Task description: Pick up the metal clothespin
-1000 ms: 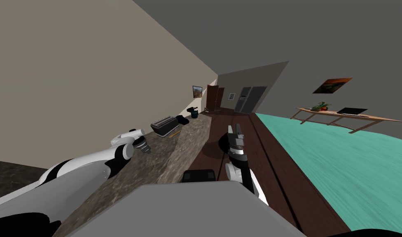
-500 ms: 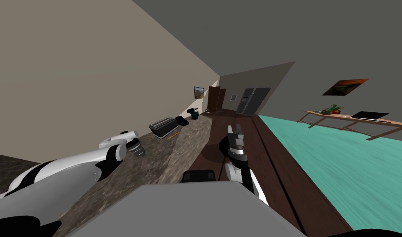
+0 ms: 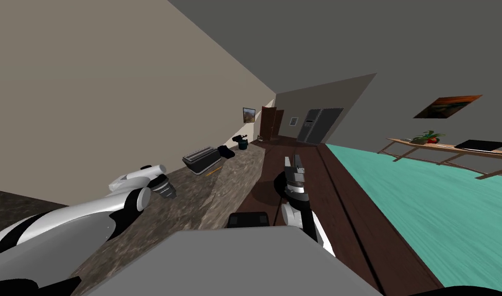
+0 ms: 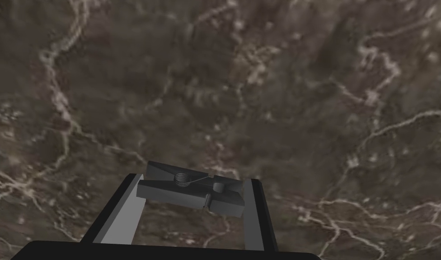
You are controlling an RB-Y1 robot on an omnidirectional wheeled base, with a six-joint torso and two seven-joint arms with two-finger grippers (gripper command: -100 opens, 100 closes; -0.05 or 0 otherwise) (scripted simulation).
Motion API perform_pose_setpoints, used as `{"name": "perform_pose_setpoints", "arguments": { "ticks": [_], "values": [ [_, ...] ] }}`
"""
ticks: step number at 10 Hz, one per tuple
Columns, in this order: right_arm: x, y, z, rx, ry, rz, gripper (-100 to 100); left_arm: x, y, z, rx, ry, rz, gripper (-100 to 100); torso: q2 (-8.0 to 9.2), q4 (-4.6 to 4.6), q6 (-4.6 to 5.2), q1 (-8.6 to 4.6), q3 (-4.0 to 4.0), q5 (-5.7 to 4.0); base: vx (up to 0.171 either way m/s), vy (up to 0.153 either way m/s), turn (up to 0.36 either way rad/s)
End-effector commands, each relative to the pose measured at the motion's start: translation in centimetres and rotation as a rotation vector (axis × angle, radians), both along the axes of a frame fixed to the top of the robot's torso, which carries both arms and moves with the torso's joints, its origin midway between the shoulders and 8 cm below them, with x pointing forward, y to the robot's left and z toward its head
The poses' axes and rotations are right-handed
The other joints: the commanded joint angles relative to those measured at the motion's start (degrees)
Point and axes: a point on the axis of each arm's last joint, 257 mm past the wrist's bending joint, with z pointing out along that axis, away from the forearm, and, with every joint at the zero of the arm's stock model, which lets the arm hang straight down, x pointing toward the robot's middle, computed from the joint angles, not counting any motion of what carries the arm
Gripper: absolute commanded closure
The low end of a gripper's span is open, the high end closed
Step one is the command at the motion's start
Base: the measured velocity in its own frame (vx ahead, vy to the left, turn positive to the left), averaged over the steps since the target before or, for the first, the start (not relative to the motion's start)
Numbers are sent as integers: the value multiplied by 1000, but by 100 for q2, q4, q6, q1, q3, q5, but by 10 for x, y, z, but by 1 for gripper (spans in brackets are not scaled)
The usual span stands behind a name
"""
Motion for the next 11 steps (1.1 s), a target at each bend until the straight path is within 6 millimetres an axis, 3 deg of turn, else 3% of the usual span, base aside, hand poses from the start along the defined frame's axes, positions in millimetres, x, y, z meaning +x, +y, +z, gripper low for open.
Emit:
{"name": "perform_pose_setpoints", "arguments": {
  "ticks": [1,3,6,10,11],
  "values": [
    [0,0,0,0,0,0,0,-1,1,-2,-2,2,0,100,0,0,0,0,0,0,30,-27,0],
    [0,0,0,0,0,0,0,-12,10,0,-3,3,-9,100,0,-2,-5,5,-1,5,71,-47,46],
    [0,0,0,0,0,0,0,-42,38,10,8,11,-36,100,-17,-7,-10,-10,-10,3,119,-94,95],
    [0,0,0,0,0,0,0,-45,40,13,1,2,-40,100,-1,-3,0,-1,-2,4,52,-55,22],
    [0,0,0,0,0,0,0,-46,41,13,2,2,-44,0,6,-1,5,7,2,6,5,-6,-3]
  ]
}}
